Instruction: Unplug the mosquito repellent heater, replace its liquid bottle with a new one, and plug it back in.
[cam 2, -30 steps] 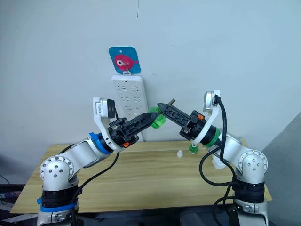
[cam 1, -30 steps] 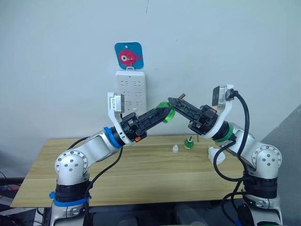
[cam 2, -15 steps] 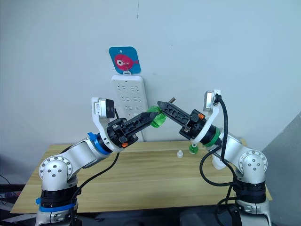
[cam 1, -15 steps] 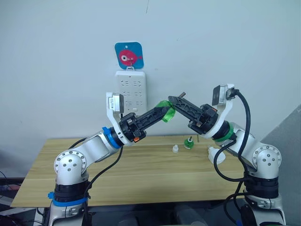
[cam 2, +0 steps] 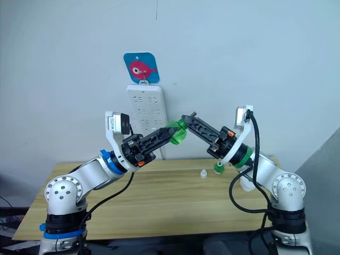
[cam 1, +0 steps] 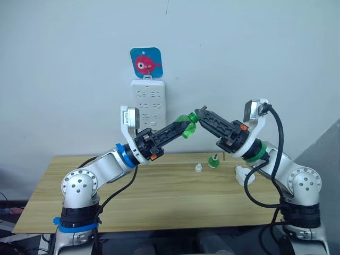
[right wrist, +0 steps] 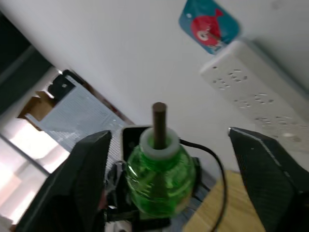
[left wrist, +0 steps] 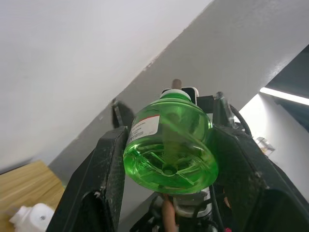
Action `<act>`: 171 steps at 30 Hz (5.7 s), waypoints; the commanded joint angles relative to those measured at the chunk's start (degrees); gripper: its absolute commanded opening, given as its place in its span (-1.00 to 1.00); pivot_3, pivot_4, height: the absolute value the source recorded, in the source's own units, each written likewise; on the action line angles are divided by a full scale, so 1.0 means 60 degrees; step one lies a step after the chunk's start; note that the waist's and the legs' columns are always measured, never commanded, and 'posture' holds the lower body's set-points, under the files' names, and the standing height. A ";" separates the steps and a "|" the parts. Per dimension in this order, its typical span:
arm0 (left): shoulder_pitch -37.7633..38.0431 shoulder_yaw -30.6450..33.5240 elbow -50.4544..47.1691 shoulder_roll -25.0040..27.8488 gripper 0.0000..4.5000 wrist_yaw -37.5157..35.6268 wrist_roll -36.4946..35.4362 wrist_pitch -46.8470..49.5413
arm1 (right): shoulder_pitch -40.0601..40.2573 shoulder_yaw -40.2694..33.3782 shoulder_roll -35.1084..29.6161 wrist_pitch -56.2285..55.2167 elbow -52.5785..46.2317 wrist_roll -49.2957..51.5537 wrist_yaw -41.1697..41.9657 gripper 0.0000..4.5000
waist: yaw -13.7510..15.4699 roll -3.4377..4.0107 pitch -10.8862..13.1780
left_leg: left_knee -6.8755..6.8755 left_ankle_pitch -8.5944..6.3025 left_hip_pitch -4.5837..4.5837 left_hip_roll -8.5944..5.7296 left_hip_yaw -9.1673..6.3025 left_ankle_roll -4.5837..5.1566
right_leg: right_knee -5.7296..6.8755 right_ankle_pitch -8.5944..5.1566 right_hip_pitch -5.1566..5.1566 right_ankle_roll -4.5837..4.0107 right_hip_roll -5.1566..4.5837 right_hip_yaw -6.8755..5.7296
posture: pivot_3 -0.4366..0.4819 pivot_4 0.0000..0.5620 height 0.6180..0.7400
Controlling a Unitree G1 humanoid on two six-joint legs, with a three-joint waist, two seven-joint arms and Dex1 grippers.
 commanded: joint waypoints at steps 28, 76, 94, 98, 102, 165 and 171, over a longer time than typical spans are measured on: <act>0.3348 -0.2634 -0.1575 0.1829 0.06 -0.4372 0.8786 -0.3937 | -0.1990 0.4269 -0.4572 0.2682 0.4646 -1.1226 0.4714 1.00 | 0.0224 -0.0004 0.1110 | -0.0036 -0.0007 -0.0007 -0.0017 0.0077 0.0014 | -0.0039 -0.0002 -0.0036 -0.0002 -0.0011 0.0092 | -0.16 -0.32 0.93; 0.2225 -0.1741 -0.1330 0.2416 0.05 -0.6341 0.7394 -0.2878 | -0.1176 0.0141 -0.5164 0.2275 0.1341 -1.0246 0.9754 0.34 | 0.0656 -0.0011 0.1337 | -0.0023 -0.0002 -0.0055 -0.0018 0.0035 0.0005 | -0.0029 -0.0001 -0.0058 -0.0002 -0.0028 0.0019 | -0.26 -0.60 0.93; -0.1157 0.0038 -0.0495 0.4100 0.05 -0.6919 0.5078 -0.0630 | -0.1622 -0.2329 -0.1822 0.3932 -0.1239 -0.3719 0.5910 0.34 | 0.0021 -0.0038 0.0993 | 0.0039 0.0027 -0.0140 -0.0026 -0.0045 -0.0045 | -0.0007 0.0000 -0.0083 -0.0002 -0.0034 -0.0048 | -0.28 -0.87 0.93; -0.1402 0.0189 -0.0579 0.4171 0.05 -0.6754 0.4913 -0.0466 | -0.1647 -0.2032 -0.1797 0.3787 -0.1253 -0.3070 0.5206 0.34 | -0.0013 -0.0033 0.0786 | 0.0042 0.0027 -0.0142 -0.0026 -0.0054 -0.0045 | -0.0004 0.0000 -0.0081 -0.0002 -0.0033 -0.0054 | -0.24 -0.91 0.93; -0.1453 0.0200 -0.0771 0.4133 0.05 -0.6574 0.4819 -0.0392 | -0.1769 -0.1767 -0.1832 0.3578 -0.1173 -0.2585 0.4831 0.34 | -0.0010 -0.0033 0.0714 | 0.0084 0.0025 -0.0140 -0.0025 -0.0061 -0.0041 | 0.0020 0.0000 -0.0072 -0.0001 -0.0025 -0.0053 | -0.23 -0.91 0.93; -0.2019 -0.0726 -0.0621 0.3781 0.05 -0.7693 0.5454 -0.0348 | -0.1799 -0.0128 -0.2507 0.2431 -0.0795 -0.1188 0.3826 0.34 | 0.0002 -0.0033 0.0517 | 0.0130 0.0009 -0.0137 -0.0026 -0.0074 -0.0004 | 0.0044 0.0005 -0.0053 0.0005 -0.0020 -0.0054 | -0.23 -0.82 0.93; -0.1888 -0.0804 -0.0691 0.3903 0.05 -0.7874 0.5583 -0.0424 | -0.1754 -0.0142 -0.2513 0.2417 -0.0704 -0.1324 0.3814 0.34 | 0.0003 -0.0033 0.0517 | 0.0130 0.0009 -0.0136 -0.0026 -0.0075 -0.0004 | 0.0045 0.0005 -0.0053 0.0005 -0.0019 -0.0055 | -0.23 -0.82 0.93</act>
